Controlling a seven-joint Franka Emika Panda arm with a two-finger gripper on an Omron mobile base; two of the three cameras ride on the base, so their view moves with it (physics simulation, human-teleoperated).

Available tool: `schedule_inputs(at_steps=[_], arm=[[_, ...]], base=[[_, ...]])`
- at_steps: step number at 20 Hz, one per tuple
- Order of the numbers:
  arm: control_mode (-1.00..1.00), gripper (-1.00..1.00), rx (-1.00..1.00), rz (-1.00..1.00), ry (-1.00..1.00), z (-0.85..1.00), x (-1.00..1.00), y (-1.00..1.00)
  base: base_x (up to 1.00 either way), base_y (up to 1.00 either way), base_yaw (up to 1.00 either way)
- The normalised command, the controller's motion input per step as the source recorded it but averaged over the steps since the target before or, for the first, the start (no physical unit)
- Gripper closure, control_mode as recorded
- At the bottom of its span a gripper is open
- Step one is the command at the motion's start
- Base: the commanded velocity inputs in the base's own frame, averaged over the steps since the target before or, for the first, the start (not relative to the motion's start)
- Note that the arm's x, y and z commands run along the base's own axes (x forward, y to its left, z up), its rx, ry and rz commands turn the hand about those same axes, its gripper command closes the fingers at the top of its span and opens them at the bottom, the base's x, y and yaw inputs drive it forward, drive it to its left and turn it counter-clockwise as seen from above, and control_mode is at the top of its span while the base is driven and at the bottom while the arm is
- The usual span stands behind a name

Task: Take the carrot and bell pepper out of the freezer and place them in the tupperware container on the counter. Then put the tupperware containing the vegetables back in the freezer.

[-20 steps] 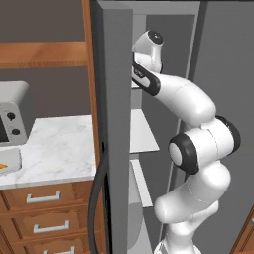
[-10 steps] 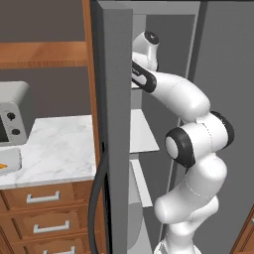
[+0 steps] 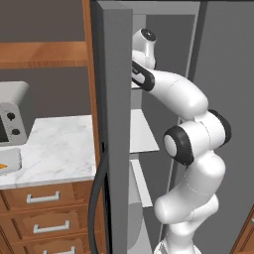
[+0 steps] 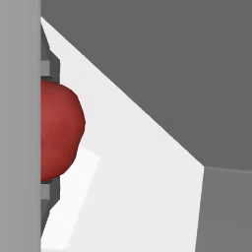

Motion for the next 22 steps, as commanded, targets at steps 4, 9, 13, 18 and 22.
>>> schedule_inputs(at_steps=[4,9,13,18,22], arm=[[-1.00,1.00,0.00,0.00,0.02,-0.14,-0.02,0.00],[-1.00,1.00,-0.01,0.00,-0.01,-0.03,-0.12,0.00],[-1.00,1.00,0.00,0.00,-0.17,0.00,-0.59,0.00],[-1.00,1.00,0.00,-0.02,-0.10,0.19,-0.90,0.00],[-1.00,1.00,0.00,-0.05,-0.03,0.23,-0.93,-0.14]], base=[[0.00,0.00,0.00],[0.00,0.00,0.00],[0.00,0.00,0.00],[0.00,0.00,0.00],[0.00,0.00,0.00]])
